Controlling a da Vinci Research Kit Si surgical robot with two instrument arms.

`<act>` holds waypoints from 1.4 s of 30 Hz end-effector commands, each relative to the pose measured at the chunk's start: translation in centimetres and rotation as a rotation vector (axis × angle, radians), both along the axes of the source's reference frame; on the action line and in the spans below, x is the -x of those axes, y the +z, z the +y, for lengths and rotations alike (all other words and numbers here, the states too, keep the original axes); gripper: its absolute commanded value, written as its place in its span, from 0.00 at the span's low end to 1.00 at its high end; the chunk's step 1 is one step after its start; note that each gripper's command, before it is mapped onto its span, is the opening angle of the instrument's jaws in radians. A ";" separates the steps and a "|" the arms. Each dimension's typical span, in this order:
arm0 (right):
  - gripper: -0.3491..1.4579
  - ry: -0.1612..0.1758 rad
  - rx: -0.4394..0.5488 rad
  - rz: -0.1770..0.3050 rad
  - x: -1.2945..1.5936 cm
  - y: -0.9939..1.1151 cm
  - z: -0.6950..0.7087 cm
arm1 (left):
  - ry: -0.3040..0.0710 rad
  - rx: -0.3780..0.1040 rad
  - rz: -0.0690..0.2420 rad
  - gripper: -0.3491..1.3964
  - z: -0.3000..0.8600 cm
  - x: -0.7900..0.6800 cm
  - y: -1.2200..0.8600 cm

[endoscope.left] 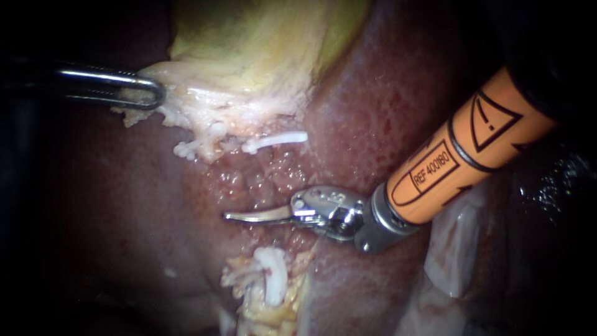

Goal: Go back from the cut right tube

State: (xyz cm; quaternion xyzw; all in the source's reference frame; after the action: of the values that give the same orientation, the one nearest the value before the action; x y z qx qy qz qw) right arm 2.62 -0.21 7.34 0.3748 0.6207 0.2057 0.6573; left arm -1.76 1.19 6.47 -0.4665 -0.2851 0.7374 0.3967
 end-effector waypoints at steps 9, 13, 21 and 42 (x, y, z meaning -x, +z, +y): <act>0.89 0.096 -0.007 -0.060 -0.10 -0.05 -0.03 | 0.000 0.000 0.000 0.00 0.00 0.00 0.00; 0.90 0.096 0.039 -0.052 -0.11 -0.05 -0.02 | 0.000 0.000 0.000 0.00 0.00 0.00 0.00; 0.99 0.167 0.225 -0.088 -0.03 -0.09 -0.06 | 0.000 0.000 0.000 0.00 0.00 0.00 0.00; 0.99 0.004 0.602 -0.423 1.52 -0.67 0.32 | 0.001 0.000 0.000 0.00 0.00 -0.01 0.00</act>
State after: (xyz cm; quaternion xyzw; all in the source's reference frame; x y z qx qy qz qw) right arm 1.04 0.14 6.65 0.1115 0.5034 0.0858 0.8525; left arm -1.74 1.19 6.47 -0.4664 -0.2852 0.7375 0.3965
